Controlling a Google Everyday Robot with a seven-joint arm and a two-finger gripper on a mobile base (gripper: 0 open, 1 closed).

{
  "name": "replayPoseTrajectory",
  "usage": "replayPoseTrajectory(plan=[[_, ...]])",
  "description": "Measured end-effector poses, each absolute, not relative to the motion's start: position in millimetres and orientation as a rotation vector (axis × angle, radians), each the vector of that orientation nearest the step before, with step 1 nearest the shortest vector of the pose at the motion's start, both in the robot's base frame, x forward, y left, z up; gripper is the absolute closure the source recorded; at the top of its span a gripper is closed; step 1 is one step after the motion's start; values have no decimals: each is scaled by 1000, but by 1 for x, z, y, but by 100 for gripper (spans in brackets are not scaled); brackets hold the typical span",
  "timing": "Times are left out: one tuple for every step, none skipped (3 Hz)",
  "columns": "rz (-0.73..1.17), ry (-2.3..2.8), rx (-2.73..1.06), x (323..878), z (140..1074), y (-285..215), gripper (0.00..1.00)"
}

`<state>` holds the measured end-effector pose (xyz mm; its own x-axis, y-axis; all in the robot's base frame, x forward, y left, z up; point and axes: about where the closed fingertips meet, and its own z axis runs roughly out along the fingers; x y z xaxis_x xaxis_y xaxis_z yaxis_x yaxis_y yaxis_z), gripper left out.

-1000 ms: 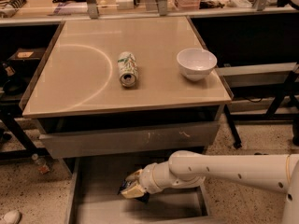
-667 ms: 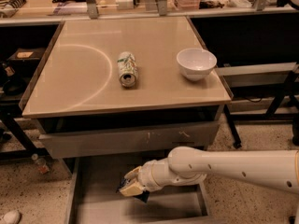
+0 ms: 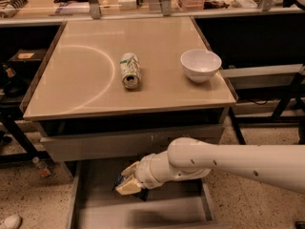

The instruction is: Pick rxbar blueberry from middle drawer and place on counter

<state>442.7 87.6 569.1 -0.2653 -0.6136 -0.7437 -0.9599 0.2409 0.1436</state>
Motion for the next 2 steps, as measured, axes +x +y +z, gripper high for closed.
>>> replayPoseTrajectory(plan=[[807, 1964, -1442, 442, 578, 91, 100], [792, 1961, -1453, 439, 606, 101, 100]])
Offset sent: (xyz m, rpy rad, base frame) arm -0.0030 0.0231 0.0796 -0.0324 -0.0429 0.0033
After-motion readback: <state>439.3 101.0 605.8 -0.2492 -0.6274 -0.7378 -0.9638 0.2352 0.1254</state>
